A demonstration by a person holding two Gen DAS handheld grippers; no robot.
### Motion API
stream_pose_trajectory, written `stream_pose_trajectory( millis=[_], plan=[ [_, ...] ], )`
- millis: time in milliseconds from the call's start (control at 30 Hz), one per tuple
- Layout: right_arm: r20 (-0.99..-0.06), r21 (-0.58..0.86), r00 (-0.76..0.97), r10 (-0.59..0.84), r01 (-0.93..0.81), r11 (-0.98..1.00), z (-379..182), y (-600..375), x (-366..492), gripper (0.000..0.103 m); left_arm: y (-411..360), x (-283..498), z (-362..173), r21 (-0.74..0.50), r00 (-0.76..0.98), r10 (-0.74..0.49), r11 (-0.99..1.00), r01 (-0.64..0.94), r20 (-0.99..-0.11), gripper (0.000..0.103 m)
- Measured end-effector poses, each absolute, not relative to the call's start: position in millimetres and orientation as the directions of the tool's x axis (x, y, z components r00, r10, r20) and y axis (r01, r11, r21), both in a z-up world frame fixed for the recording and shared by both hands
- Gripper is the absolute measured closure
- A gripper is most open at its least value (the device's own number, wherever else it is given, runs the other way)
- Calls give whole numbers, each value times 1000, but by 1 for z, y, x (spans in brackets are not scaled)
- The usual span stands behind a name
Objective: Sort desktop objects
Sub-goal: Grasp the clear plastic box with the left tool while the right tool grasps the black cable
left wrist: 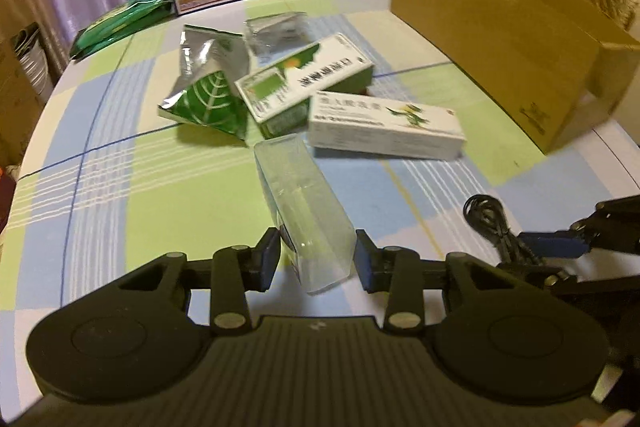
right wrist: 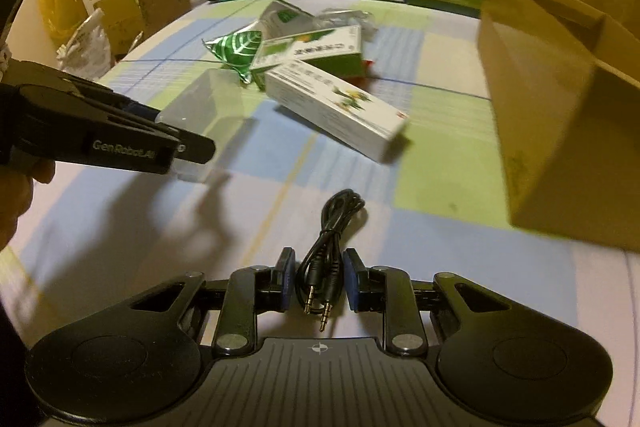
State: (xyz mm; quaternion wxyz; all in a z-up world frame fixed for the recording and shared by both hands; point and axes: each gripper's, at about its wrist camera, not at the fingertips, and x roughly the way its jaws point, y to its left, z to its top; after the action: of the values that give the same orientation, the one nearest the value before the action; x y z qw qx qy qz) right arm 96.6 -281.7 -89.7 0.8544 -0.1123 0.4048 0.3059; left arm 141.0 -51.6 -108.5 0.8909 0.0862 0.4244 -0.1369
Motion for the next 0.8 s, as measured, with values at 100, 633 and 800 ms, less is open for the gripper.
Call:
stream_pose_trajectory(
  millis=[100, 633, 800],
  plan=[
    [-745, 39, 511, 428, -607, 793, -92, -286, 91, 78, -52, 140, -110, 30, 613, -175, 950, 309, -770, 67],
    [-692, 20, 546, 473, -640, 768, -101, -269, 100, 63, -52, 162, -123, 26, 618, -121, 974, 224, -777, 61],
    [-688, 19, 542, 482, -651, 759, -101, -264, 104, 69, -50, 164, -124, 18, 612, -118, 977, 211, -782, 67]
  ],
)
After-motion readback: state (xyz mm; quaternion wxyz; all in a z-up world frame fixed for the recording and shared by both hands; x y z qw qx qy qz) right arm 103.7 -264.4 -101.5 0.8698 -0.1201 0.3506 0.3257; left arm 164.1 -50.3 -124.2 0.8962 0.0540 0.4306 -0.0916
